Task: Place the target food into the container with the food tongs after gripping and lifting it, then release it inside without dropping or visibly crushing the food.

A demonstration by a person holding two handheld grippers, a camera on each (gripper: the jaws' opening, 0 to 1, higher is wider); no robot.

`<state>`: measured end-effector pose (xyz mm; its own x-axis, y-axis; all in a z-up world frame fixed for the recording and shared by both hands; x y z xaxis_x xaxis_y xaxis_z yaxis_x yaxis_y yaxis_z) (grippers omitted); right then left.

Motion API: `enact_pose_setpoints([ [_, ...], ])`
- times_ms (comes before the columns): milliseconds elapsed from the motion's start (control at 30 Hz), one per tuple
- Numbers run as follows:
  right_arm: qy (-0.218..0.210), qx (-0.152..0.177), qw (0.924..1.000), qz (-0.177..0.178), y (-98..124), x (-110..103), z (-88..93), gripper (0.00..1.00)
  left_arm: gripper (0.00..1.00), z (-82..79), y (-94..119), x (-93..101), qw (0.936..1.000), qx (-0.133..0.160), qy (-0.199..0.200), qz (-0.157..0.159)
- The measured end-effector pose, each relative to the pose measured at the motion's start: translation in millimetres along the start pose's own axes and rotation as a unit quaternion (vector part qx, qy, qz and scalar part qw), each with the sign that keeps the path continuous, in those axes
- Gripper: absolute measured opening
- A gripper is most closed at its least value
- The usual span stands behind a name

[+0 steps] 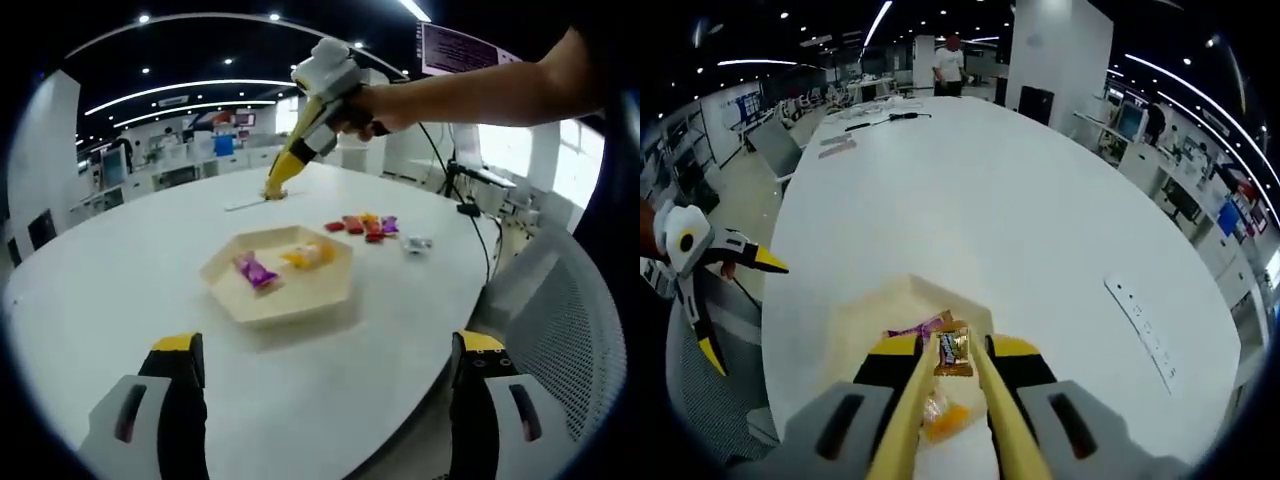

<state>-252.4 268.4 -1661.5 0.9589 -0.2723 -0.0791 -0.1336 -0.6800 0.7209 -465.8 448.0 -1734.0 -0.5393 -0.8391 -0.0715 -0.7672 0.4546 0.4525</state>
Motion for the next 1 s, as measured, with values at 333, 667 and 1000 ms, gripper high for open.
enact_pose_setpoints([
  [333, 0.005, 0.010, 0.9999, -0.002, 6, -2, -6.9, 0.25, 0.99, -0.1, 0, 0.2, 1.0000, 0.000, -0.001, 0.001],
  [667, 0.011, 0.011, 0.9999, 0.002, 18, -3, -4.5, 0.25, 0.99, 0.1, 0, 1.0, 1.0000, -0.001, -0.002, 0.003],
  [1000, 0.010, 0.012, 0.9999, 0.005, 29, -5, 5.4, 0.25, 0.99, 0.7, -1, 1.2, 1.0000, -0.001, -0.005, 0.003],
])
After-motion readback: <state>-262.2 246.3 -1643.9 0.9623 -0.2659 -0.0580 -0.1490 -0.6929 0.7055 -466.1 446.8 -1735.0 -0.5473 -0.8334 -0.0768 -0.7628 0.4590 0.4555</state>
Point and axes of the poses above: the point that each gripper's makers call its tool centre point, and the gripper's own axes: y roughly backward along the fingers, x roughly to its right, z roughly out of its underside, the point moved 8 cm from there along y, roughly backward along the fingers, and after that the axes turned 14 degrees about -z, right-handed, at the moved point
